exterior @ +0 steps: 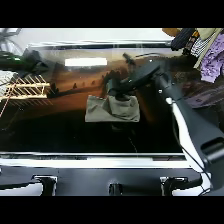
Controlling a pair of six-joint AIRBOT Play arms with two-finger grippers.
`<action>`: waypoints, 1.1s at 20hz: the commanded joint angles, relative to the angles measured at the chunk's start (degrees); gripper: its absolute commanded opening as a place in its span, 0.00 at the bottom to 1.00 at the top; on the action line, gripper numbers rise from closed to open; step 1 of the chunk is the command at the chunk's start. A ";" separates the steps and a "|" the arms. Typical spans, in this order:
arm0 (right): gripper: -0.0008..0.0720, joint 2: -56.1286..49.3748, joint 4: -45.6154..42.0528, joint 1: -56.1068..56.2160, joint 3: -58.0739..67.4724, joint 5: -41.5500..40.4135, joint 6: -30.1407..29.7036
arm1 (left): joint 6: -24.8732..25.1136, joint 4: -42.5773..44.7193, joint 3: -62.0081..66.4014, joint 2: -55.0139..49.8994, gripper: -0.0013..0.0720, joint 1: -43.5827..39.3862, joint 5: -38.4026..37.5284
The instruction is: Fold the clothes and pants, and hang the long-sleeved shirts on hangers.
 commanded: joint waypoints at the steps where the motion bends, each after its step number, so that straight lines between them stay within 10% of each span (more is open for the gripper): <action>1: 0.05 -5.16 2.38 3.63 0.07 3.91 -0.70 | -0.04 2.19 -0.02 2.84 0.03 5.70 -1.86; 5: 0.06 -7.96 4.20 3.85 0.07 6.01 -0.70 | 0.00 2.21 -0.15 2.62 0.03 6.12 -1.81; 9: 0.56 -8.22 10.38 3.85 0.09 7.30 -0.66 | 0.00 2.21 -1.14 2.60 0.03 6.14 -1.77; 16: 0.67 -3.34 22.10 3.34 1.27 6.60 -3.06 | -0.02 2.21 -5.07 2.60 0.03 5.62 -1.66; 22: 0.67 3.50 3.91 -15.54 1.25 -4.96 -6.38 | 0.63 2.23 -5.27 2.56 0.03 5.55 -1.31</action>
